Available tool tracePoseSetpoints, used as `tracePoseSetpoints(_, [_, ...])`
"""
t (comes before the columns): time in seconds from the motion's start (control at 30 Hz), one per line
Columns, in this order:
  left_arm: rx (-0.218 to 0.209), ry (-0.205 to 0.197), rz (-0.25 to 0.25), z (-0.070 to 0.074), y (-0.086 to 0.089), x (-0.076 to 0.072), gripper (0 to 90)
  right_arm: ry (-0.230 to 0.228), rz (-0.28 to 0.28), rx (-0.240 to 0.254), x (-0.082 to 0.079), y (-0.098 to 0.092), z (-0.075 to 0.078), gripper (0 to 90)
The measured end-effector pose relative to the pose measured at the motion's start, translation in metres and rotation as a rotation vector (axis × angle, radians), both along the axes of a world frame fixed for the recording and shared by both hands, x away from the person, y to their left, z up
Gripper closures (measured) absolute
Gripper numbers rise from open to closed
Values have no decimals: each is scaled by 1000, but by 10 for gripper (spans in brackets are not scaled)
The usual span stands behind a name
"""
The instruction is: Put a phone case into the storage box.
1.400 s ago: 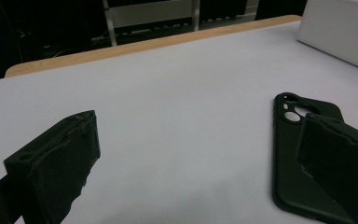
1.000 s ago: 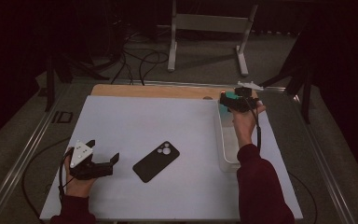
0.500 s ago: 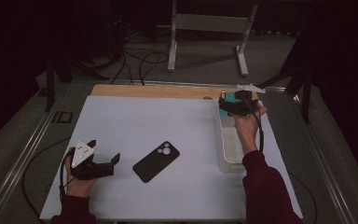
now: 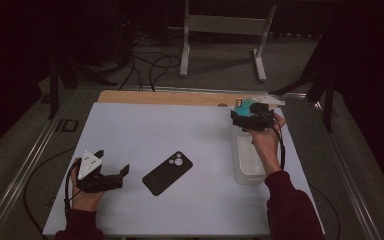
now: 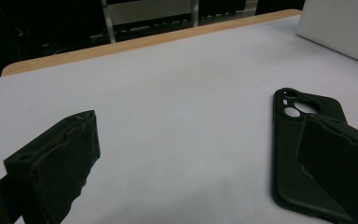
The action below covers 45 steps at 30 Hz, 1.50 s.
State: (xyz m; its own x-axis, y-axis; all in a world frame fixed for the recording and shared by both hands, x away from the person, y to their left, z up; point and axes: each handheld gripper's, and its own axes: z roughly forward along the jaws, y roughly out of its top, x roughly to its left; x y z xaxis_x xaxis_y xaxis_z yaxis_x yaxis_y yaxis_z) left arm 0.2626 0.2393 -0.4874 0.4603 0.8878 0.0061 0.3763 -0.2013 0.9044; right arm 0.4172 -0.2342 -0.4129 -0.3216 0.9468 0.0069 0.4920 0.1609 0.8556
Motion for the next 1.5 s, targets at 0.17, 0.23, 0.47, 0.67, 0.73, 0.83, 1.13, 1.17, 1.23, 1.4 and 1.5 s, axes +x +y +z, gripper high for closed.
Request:
tracePoseSetpoints(0.17, [1,0,0,0,0,0,0,-11,40,4,-11,2,4,86])
tracePoseSetpoints(0.23, [1,1,0,0,0,0,0,-15,55,7,-16,2,7,86])
tracePoseSetpoints(0.47, [2,3,-2,0,-1,0,0,-36,108,13,-35,4,11,86])
tracePoseSetpoints(0.67, [3,3,-5,0,-1,0,0,-52,162,23,-50,7,12,86])
tracePoseSetpoints(0.73, [3,2,-6,0,-1,0,0,-55,178,28,-55,7,11,86])
tracePoseSetpoints(0.83, [0,2,-7,0,-1,0,0,-67,201,40,-64,7,11,86])
tracePoseSetpoints(1.13, [-6,0,-9,1,-2,0,0,-97,236,38,-83,7,7,86])
tracePoseSetpoints(1.17, [-8,-1,-9,2,-2,0,0,-99,241,43,-87,7,5,86])
tracePoseSetpoints(1.23, [-10,-2,-10,2,-2,0,0,-102,244,54,-90,6,4,86])
tracePoseSetpoints(1.4, [-17,-4,-17,4,-3,1,0,-119,254,69,-102,4,-2,86])
tracePoseSetpoints(1.5, [-16,-7,-24,5,-4,1,0,-135,264,78,-108,3,-4,86])
